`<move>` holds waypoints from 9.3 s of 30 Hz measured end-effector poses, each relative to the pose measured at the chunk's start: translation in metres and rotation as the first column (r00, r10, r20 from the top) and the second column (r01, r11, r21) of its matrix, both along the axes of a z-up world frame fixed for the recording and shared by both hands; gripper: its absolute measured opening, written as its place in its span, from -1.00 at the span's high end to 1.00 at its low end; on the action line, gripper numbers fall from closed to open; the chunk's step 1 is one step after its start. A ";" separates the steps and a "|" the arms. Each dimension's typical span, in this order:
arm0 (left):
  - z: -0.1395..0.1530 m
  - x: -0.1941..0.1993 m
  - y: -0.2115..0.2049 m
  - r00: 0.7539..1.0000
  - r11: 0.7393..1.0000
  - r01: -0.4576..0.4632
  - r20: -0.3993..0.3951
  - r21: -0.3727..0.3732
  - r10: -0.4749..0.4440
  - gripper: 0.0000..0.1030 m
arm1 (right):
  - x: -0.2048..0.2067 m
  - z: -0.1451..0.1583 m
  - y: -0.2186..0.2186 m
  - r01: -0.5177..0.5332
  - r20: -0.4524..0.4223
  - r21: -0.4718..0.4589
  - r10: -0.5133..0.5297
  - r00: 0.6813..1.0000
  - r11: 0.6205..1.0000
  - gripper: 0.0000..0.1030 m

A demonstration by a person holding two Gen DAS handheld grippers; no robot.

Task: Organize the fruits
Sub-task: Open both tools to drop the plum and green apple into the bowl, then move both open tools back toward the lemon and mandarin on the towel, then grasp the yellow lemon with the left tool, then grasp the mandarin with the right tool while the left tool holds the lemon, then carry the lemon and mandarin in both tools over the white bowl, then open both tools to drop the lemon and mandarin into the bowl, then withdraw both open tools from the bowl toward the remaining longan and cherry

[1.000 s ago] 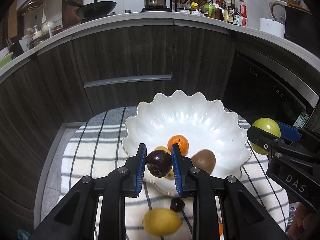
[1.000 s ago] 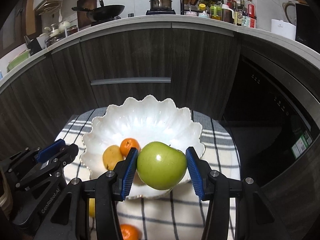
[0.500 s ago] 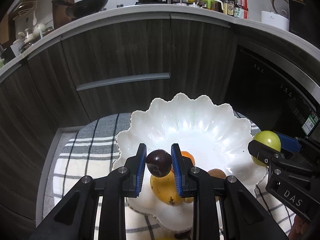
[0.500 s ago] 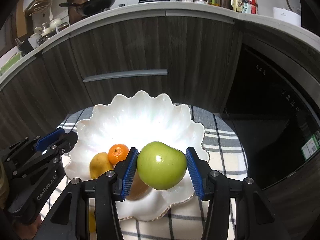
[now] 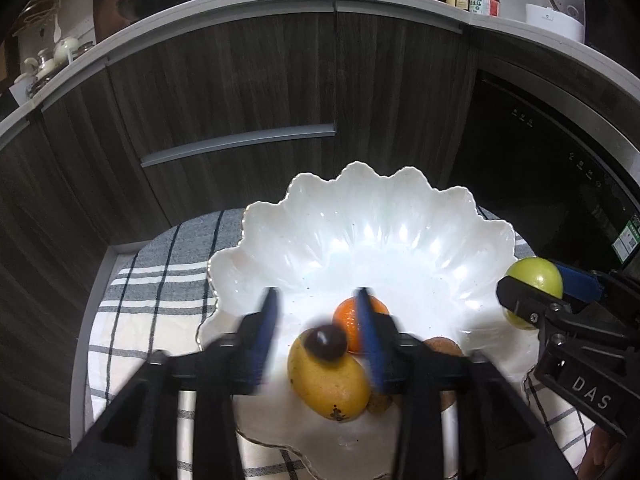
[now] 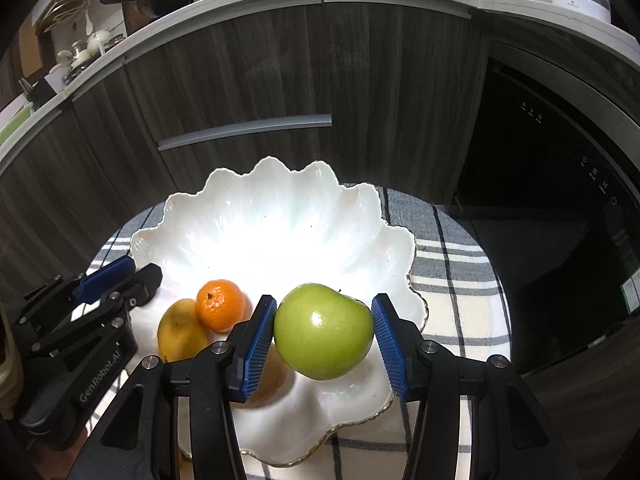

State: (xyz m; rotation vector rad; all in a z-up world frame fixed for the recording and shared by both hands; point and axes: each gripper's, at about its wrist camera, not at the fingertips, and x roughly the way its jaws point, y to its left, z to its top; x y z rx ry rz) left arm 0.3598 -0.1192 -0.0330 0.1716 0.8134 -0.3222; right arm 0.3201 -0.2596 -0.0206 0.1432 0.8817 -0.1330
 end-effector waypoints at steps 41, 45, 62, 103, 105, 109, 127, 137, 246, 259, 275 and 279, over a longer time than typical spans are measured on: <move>0.067 -0.088 0.068 0.978 0.989 -0.148 0.148 0.007 0.146 -0.89 | -0.078 0.071 0.040 0.064 0.124 -0.145 -0.046 0.991 0.987 -0.61; 0.061 -0.097 0.070 0.980 0.989 -0.150 0.134 0.004 0.148 -0.89 | -0.087 0.067 0.043 0.061 0.117 -0.137 -0.045 0.992 0.989 -0.61; 0.024 -0.130 0.067 0.989 0.992 -0.125 0.081 0.028 0.122 -0.89 | -0.125 0.037 0.042 0.075 0.069 -0.119 -0.067 0.995 0.990 -0.61; -0.084 -0.115 0.036 0.994 0.995 -0.015 -0.110 0.097 0.026 -0.61 | -0.123 -0.051 0.030 0.089 -0.082 -0.068 -0.094 0.992 0.994 -0.61; -0.088 -0.114 0.036 0.992 0.995 -0.014 -0.121 0.095 0.026 -0.57 | -0.122 -0.053 0.031 0.087 -0.087 -0.070 -0.093 0.992 0.994 -0.61; -0.093 -0.114 0.035 0.990 0.998 -0.002 -0.142 0.066 0.011 -0.41 | -0.120 -0.059 0.030 0.086 -0.101 -0.070 -0.093 0.990 0.994 -0.61; -0.066 -0.125 0.059 0.993 0.998 -0.052 -0.104 0.037 0.056 -0.32 | -0.123 -0.048 0.039 0.073 -0.079 -0.080 -0.079 0.994 0.994 -0.61; -0.051 -0.139 0.095 0.992 0.994 -0.102 -0.076 0.027 0.104 -0.31 | -0.126 -0.036 0.069 0.019 -0.057 -0.078 -0.024 0.998 0.997 -0.61; -0.003 0.019 -0.002 1.000 1.000 -0.003 -0.014 0.026 0.003 -0.32 | 0.021 -0.005 -0.009 0.006 -0.008 0.010 -0.005 1.000 1.000 0.08; 0.017 0.008 0.005 0.996 0.996 -0.060 0.068 0.064 0.056 -0.83 | 0.013 0.012 -0.011 0.060 0.040 -0.047 -0.059 0.997 0.997 -0.43; 0.042 -0.044 0.031 0.990 0.994 -0.096 0.106 0.059 0.089 -0.86 | -0.031 0.035 0.006 0.084 0.059 -0.084 -0.079 0.995 0.993 -0.52; 0.044 -0.063 0.040 0.989 0.993 -0.104 0.113 0.059 0.097 -0.86 | -0.049 0.036 0.015 0.076 0.060 -0.090 -0.070 0.996 0.993 -0.52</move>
